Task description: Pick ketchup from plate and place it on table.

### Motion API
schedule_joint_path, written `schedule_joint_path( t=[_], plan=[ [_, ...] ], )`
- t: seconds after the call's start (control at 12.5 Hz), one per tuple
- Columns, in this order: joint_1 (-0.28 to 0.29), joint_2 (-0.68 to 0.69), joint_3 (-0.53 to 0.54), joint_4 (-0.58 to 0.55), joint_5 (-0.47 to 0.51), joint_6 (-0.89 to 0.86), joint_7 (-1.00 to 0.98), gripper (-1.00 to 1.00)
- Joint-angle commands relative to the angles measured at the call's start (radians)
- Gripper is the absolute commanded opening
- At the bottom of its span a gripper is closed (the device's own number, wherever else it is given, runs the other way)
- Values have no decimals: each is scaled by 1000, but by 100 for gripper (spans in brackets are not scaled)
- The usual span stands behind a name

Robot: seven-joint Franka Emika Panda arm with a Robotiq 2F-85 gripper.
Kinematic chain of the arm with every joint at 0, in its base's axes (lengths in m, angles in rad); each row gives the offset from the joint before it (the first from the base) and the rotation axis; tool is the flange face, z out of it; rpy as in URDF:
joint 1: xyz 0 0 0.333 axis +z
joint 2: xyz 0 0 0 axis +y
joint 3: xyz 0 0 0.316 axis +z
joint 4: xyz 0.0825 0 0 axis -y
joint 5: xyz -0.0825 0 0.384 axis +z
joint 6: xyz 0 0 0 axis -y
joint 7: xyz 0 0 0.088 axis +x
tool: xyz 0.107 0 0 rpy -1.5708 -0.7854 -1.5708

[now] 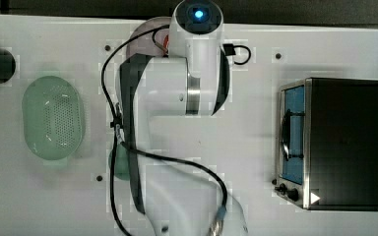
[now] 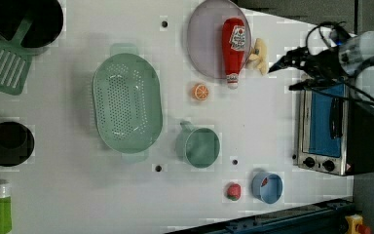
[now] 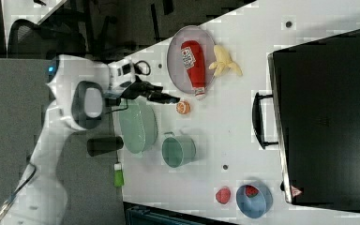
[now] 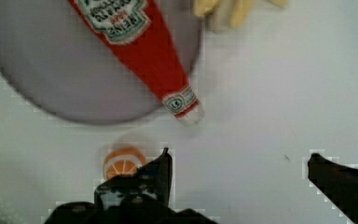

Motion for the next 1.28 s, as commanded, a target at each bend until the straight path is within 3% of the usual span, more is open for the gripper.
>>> schedule_joint_path(
  t=[0.08,0.48,0.88,1.2,1.28],
  plan=[
    [27,66,5,17,-2,162,-268,100],
    [59,206,5,18,-22,414,-417,100],
    [64,306,-1,44,-104,547,-417,100],
    [64,346,-3,46,-104,574,-417,100],
    [64,349,-3,48,-104,581,-416,92]
  ],
)
